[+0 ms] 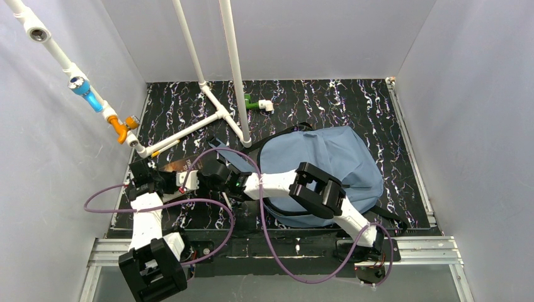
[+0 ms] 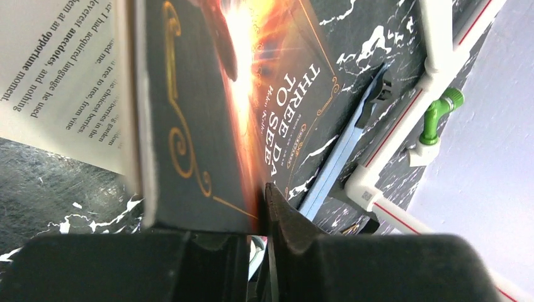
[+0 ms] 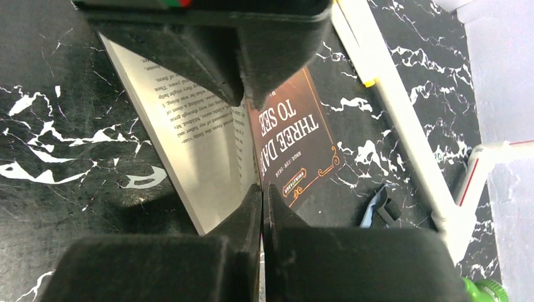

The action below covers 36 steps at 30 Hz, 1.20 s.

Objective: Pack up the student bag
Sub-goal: Pick up the book from the center of the board.

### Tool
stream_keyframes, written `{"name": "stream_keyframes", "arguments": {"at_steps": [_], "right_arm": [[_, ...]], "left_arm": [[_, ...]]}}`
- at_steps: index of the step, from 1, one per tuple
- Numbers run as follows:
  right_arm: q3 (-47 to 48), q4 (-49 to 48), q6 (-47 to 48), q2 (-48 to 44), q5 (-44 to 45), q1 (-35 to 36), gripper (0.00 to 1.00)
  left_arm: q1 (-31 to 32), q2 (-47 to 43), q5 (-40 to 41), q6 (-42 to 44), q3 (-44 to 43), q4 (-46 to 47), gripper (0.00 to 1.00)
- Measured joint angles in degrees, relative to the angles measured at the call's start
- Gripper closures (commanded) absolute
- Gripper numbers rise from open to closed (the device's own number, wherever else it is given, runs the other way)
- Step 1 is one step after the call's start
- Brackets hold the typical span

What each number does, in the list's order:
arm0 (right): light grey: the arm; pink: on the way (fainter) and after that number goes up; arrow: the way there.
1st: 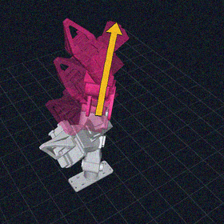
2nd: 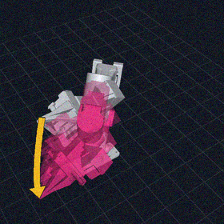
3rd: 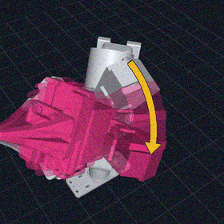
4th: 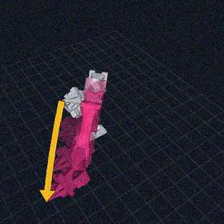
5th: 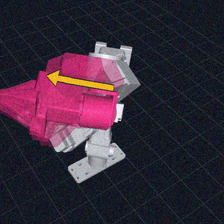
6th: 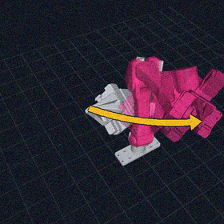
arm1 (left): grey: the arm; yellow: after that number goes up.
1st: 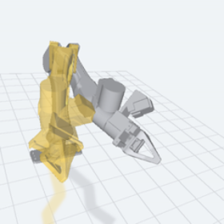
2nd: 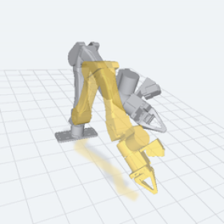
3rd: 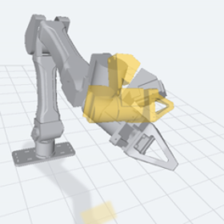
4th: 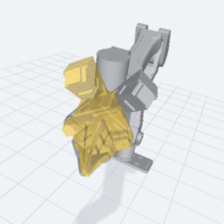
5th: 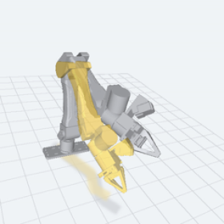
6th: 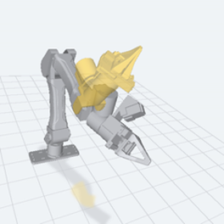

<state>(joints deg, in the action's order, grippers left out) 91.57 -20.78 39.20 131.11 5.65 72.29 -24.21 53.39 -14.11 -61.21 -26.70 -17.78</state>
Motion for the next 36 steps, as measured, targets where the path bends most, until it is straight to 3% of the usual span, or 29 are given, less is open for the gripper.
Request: {"name": "stream_keyframes", "arguments": {"at_steps": [2, 6, 14, 19, 26, 30, 36], "right_arm": [[0.0, 1.16, -1.81, -0.87, 0.39, 0.0, 0.69], [-0.7, 2.47, -6.1, -2.19, 0.57, 0.17, 0.35], [-3.39, 14.05, -16.46, -11.34, -0.07, 0.22, 0.02], [-6.29, 21.29, -25.92, -20.41, 0.48, -0.11, 0.02], [-3.82, 27.91, -57.0, -22.82, -8.37, -9.31, 0.02], [-5.6, 23.37, -74.97, -21.16, -14.16, -15.19, 0.02], [-11.34, 10.43, -101.2, -17.29, -20.92, -16.61, 0.02]], "left_arm": [[0.04, -0.66, -0.46, 0.96, 0.0, -0.5, 0.98], [0.04, -1.11, -1.62, 4.24, 0.0, -1.46, 1.0], [0.07, -3.26, -4.7, 10.64, -0.63, -6.6, 1.0], [0.07, -5.11, -6.93, 12.39, -3.37, -10.6, 1.0], [0.07, -5.25, -9.75, 11.87, -10.25, -13.27, 1.0], [0.07, -5.09, -11.15, 10.58, -12.94, -14.01, 1.0], [0.07, -5.07, -12.61, 9.14, -14.67, -14.36, 1.0]]}}
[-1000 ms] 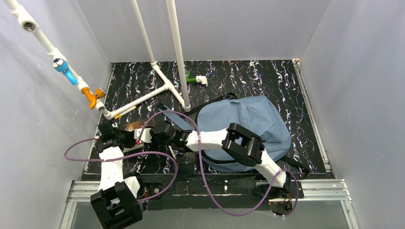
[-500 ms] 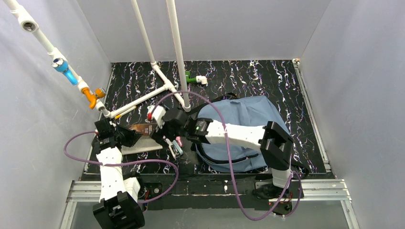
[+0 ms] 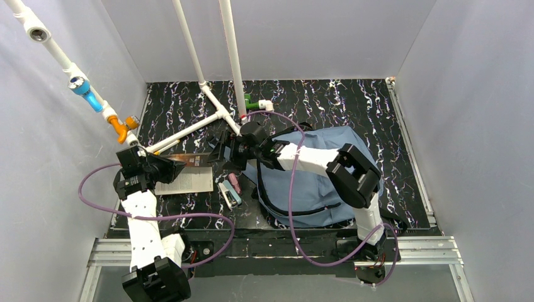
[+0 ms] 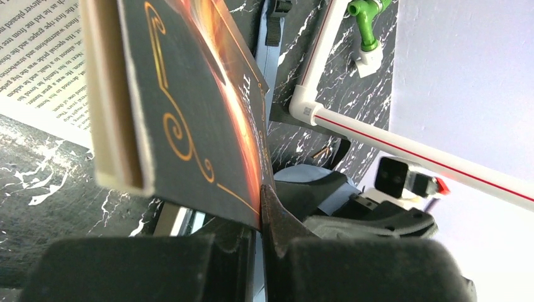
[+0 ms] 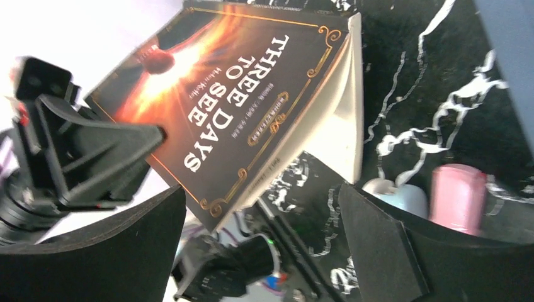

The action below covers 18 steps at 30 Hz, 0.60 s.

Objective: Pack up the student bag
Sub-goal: Pick up the book from the center of the board.

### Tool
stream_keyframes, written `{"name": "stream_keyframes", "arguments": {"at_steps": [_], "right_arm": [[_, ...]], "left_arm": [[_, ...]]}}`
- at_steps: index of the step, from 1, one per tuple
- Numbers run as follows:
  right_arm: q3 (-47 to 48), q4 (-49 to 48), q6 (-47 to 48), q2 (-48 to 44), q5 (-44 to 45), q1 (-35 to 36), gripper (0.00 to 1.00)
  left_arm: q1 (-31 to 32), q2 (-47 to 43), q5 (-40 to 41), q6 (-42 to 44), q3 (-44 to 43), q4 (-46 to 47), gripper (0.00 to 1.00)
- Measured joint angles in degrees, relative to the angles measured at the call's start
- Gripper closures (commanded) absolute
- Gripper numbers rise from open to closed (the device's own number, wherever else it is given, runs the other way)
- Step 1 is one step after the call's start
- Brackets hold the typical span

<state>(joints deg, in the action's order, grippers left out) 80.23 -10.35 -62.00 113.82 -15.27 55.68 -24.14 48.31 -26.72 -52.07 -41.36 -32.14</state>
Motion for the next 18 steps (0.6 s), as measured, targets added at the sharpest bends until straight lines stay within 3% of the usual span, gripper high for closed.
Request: {"name": "stream_keyframes", "arguments": {"at_steps": [11, 18], "right_arm": [[-2.27, -13.31, -23.17, 2.1, 0.26, -0.07, 0.02], [-5.57, -10.58, -23.5, 1.64, 4.7, -0.11, 0.02]], "left_arm": [[0.37, -0.24, -2.01, -1.11, -0.79, -2.12, 1.0], [1.03, -0.81, -2.27, -1.11, -1.53, -2.75, 1.0]]}}
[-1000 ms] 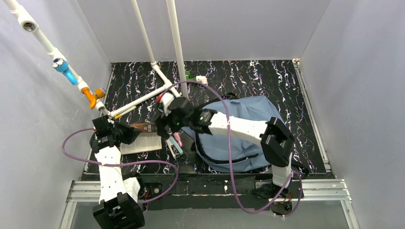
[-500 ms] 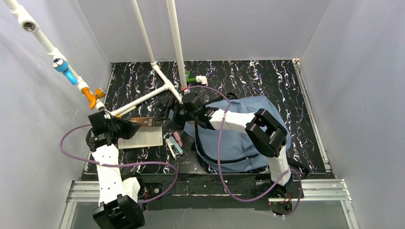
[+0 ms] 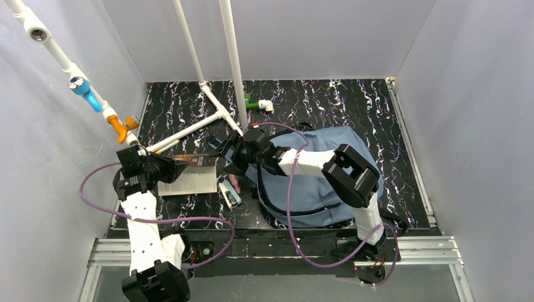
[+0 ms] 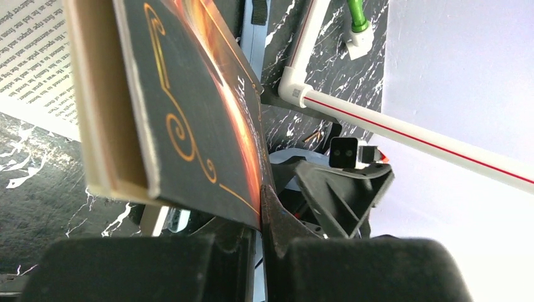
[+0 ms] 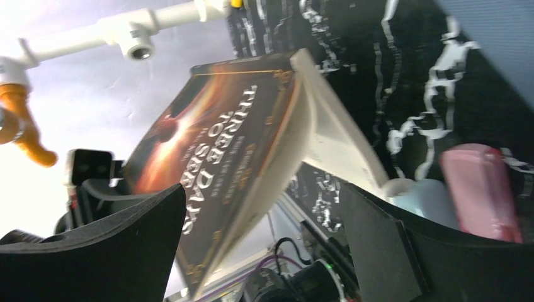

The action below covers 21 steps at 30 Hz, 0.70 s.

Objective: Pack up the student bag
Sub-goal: Pick up the book from the center of the board.

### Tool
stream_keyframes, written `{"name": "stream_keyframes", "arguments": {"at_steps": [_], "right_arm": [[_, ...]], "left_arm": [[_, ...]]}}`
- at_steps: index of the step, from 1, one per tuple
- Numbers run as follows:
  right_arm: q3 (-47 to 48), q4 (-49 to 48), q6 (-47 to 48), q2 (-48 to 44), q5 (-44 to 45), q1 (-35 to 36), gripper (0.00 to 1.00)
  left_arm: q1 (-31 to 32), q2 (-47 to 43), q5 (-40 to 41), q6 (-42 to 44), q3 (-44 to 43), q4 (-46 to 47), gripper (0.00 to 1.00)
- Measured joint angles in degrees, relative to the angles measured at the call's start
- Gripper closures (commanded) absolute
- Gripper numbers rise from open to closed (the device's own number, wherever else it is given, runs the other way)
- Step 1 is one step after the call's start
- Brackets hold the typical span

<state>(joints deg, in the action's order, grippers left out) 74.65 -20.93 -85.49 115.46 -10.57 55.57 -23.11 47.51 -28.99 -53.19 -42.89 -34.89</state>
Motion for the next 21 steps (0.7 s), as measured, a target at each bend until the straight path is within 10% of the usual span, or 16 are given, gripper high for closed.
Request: {"name": "stream_keyframes", "arguments": {"at_steps": [21], "right_arm": [[7.72, 4.7, 22.84, 6.03, -0.7, -1.25, 0.02]], "left_arm": [[1.88, -2.62, -0.31, 1.2, -1.53, -1.25, 1.0]]}}
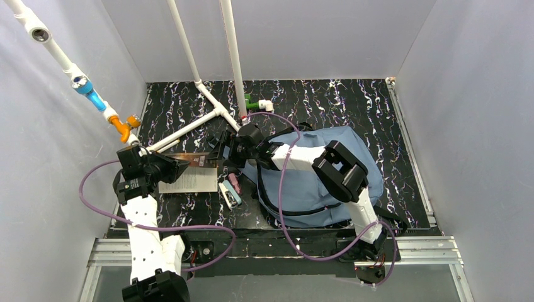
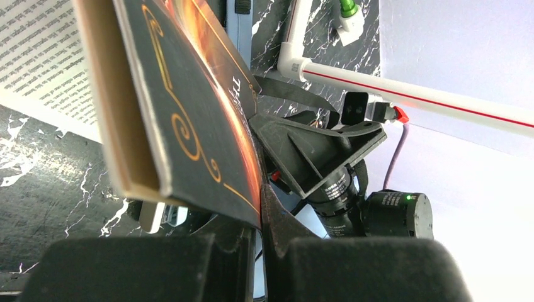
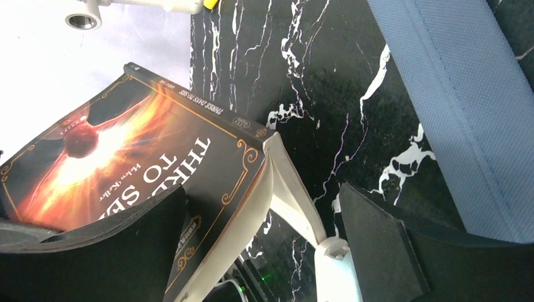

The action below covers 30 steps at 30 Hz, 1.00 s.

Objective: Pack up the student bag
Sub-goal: Pick up the book from the center of the board.

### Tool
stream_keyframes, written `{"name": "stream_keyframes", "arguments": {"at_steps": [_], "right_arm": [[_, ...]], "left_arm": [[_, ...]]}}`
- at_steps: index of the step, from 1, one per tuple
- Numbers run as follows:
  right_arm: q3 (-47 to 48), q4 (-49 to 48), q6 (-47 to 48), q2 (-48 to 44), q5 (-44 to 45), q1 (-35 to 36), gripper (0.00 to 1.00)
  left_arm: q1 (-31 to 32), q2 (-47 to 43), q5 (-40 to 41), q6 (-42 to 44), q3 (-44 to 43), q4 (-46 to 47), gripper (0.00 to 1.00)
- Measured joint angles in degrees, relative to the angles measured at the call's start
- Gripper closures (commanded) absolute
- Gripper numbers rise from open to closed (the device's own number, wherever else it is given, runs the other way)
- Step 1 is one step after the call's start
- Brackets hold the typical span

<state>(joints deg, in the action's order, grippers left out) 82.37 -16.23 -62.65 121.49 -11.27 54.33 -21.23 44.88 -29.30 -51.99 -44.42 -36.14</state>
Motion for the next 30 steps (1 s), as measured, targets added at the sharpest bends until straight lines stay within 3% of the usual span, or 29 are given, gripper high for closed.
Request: {"name": "stream_keyframes", "arguments": {"at_steps": [22, 30], "right_arm": [[-10.19, -20.46, 0.02, 0.92, 3.67, 1.68, 0.02], [-12.46, -25.16, -2.99, 0.92, 1.05, 1.75, 0.12]], "left_arm": [[2.38, -4.68, -3.15, -0.04, 4.81, 1.16, 1.0], [3.13, -5.25, -3.37, 0.0, 6.56, 2.47, 1.0]]}}
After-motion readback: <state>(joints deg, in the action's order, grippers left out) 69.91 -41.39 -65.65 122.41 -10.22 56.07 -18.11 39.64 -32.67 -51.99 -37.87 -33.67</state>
